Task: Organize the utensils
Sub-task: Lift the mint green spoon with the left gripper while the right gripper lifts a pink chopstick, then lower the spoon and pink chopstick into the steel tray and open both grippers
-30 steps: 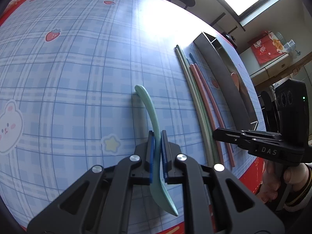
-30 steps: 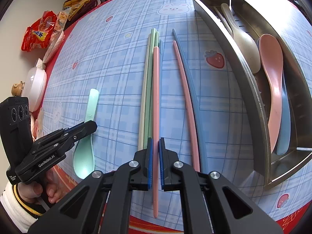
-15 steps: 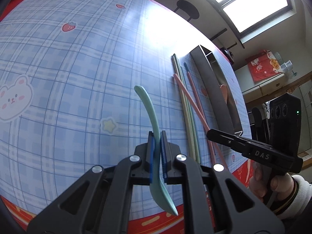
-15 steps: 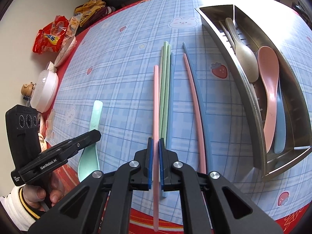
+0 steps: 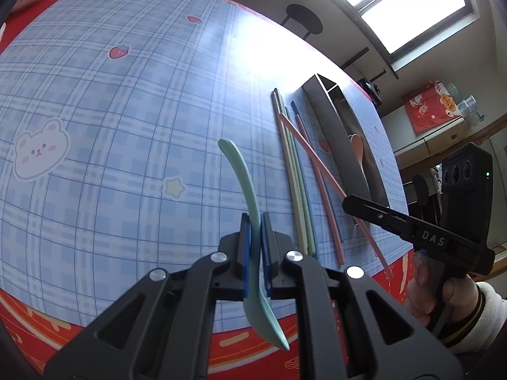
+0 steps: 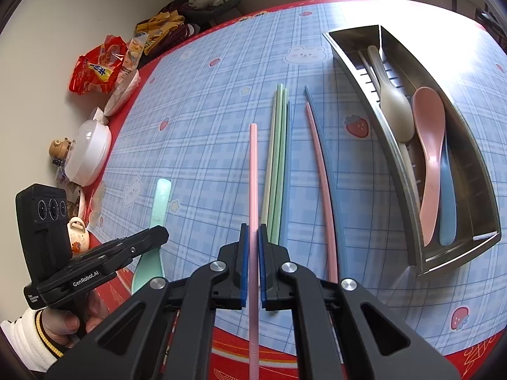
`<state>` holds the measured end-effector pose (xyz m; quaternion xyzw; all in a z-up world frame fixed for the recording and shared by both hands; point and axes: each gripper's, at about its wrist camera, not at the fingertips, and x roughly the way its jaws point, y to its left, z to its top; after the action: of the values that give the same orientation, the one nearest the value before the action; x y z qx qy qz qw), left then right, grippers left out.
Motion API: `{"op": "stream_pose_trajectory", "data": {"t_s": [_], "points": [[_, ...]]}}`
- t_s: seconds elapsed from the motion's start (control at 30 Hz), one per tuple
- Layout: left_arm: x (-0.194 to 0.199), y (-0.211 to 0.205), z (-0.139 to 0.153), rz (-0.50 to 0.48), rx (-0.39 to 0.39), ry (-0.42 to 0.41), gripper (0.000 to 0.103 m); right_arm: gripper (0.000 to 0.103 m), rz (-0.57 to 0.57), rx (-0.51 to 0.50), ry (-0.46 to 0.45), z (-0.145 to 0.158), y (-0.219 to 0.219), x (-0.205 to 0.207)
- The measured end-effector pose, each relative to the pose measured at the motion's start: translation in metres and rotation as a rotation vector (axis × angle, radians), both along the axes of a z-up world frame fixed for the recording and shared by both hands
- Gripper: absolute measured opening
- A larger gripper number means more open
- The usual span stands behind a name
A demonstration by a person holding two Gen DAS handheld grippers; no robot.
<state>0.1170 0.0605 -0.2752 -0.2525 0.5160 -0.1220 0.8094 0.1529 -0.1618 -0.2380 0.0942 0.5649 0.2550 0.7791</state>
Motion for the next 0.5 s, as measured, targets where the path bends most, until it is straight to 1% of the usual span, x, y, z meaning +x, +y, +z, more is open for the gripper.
{"op": "stream_pose_trajectory", "data": {"t_s": [0.23,0.37,0.5], "points": [[0.004,-0.008,0.021,-0.016,0.009,-0.033,0.011,0.006,-0.019,0.028,-0.059,0.019,-0.013,0.005],[0.012,-0.02,0.03,-0.036,0.019,-0.047,0.011,0.006,-0.051,0.031,-0.081,0.026,-0.031,0.011],[0.021,-0.036,0.037,-0.052,0.024,-0.055,0.011,0.006,-0.092,0.032,-0.088,0.029,-0.058,0.017]]}}
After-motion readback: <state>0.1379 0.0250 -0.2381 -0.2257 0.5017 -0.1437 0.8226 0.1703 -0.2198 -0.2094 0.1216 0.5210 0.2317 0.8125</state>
